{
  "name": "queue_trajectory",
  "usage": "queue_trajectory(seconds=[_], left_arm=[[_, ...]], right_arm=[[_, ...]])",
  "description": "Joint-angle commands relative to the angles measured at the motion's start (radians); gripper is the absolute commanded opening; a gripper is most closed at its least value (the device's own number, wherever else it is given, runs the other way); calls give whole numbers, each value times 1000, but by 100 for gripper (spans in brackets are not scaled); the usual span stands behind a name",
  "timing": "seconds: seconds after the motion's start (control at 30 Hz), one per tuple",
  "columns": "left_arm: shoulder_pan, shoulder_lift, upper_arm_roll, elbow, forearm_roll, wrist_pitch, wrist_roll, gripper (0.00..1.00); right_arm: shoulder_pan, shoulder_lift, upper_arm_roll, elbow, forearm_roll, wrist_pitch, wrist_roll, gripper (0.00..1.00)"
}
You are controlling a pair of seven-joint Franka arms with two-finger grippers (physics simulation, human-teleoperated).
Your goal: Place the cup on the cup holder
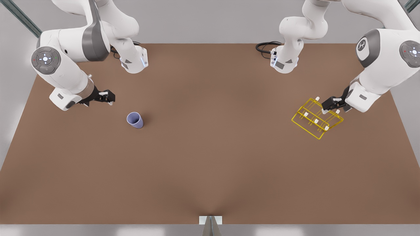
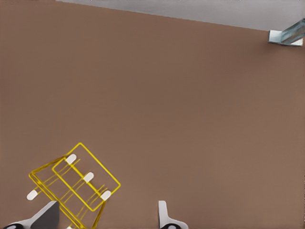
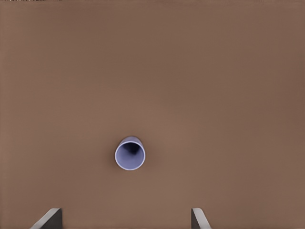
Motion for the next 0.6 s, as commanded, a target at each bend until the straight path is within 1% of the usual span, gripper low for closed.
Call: queue_trajectory(seconds=[0.0,0.1,0.17,0.23,0.27,0.33,0.5,0.57], left_arm=[[-8,0,3,4,-2,10,-43,100],[0,2,8,4,-5,10,-45,100],[2,6,8,4,-5,8,-43,100],[0,6,8,4,-4,1,-11,100],[0,11,8,3,-4,-24,-11,100],[0,14,8,3,-4,-30,-22,100],[0,19,9,-2,-4,-57,-22,100],[-3,34,8,-2,-5,-57,-23,100]], right_arm=[[-3,-1,1,0,-1,12,33,100],[4,7,1,2,-1,11,37,100],[83,33,12,-60,4,37,42,100],[155,76,12,-99,19,137,122,100],[169,73,13,-165,20,198,140,100],[167,68,72,-259,20,299,205,100],[124,39,69,-511,-10,555,202,100],[98,40,56,-526,-12,598,191,100]])
